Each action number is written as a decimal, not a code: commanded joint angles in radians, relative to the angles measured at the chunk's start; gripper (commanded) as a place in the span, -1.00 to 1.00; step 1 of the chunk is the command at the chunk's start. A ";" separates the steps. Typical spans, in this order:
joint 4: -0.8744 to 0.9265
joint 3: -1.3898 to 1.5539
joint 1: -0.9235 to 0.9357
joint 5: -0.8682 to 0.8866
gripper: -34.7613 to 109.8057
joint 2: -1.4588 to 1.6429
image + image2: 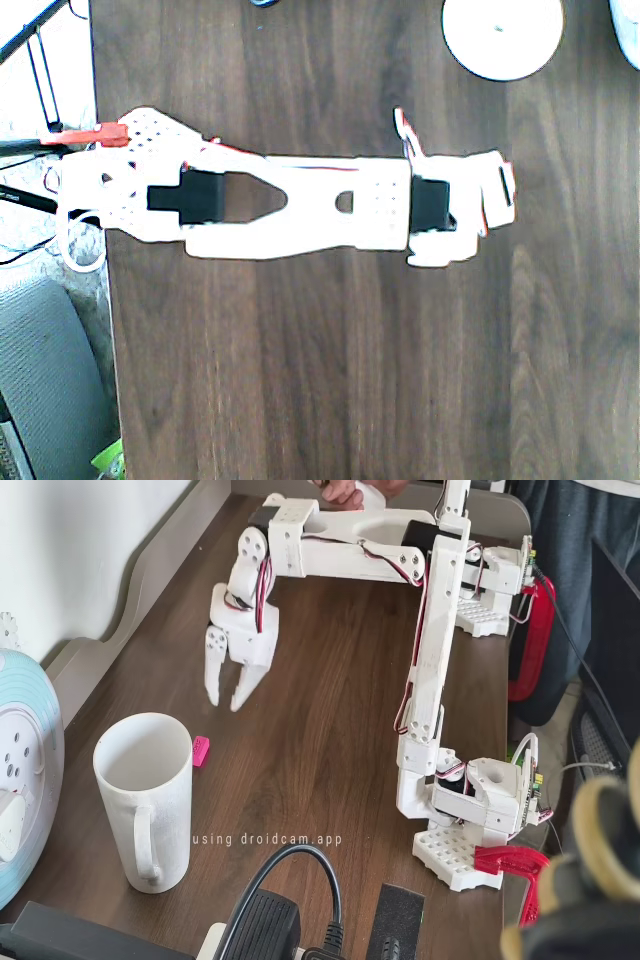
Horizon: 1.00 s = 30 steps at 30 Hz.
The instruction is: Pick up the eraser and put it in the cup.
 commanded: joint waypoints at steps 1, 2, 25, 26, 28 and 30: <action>-0.012 -0.072 0.005 0.014 -0.30 -0.020; -0.012 -0.092 0.008 0.026 -0.30 -0.046; -0.064 -0.281 0.044 0.061 -0.28 -0.376; -0.066 -0.281 0.044 0.061 -0.28 -0.382; -0.071 -0.281 0.048 0.063 -0.28 -0.391; -0.078 -0.282 0.054 0.064 -0.28 -0.407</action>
